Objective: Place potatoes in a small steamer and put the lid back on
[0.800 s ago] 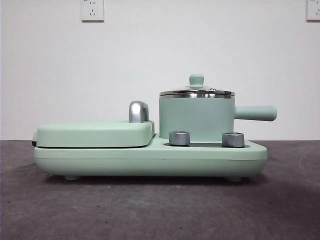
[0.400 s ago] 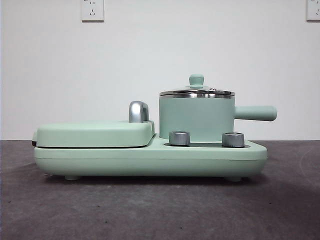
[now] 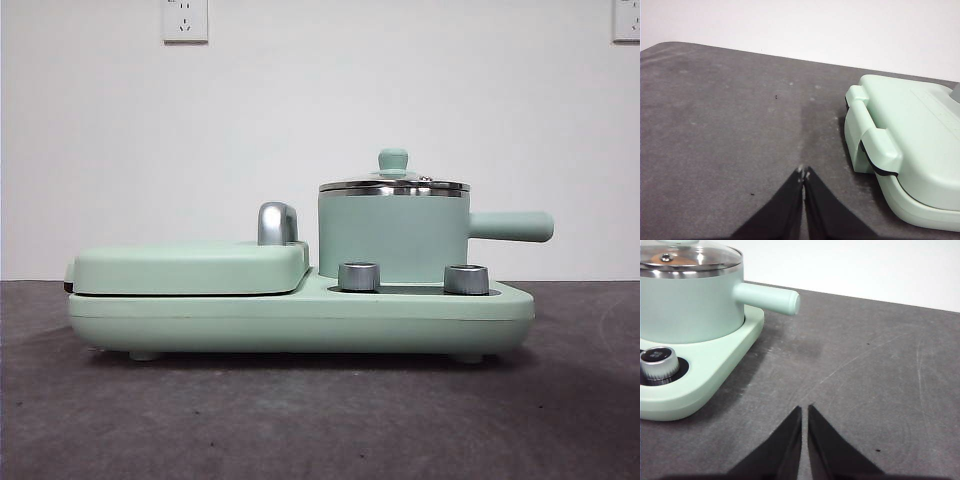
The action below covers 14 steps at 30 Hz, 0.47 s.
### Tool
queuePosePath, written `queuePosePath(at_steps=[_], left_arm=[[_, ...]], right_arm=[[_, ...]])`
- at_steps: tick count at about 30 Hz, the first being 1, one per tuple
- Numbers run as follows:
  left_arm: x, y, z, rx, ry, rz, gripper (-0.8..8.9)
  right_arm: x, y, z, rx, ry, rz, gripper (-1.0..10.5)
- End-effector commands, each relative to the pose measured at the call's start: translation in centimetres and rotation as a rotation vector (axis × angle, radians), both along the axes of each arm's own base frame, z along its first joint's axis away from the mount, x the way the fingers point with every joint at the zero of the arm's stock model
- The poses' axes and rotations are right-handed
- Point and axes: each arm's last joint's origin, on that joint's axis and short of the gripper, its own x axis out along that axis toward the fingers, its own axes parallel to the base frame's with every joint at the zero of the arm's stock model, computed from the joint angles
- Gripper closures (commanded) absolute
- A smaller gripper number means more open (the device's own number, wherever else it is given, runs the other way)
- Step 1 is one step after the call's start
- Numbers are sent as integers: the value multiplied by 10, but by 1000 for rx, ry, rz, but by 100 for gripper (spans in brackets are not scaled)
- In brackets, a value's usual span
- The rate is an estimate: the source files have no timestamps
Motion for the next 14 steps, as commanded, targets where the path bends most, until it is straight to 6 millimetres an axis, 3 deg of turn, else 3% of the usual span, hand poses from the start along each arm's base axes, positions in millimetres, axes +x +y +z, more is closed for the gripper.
queuePosePath(at_steps=[1,14], left_arm=[[1,0,-5,10,3,0,807],[1,0,-5,10,3,0,807]], right_arm=[[0,0,-2,-7,-3,2,929],[0,0,-2,-7,-3,2,929]])
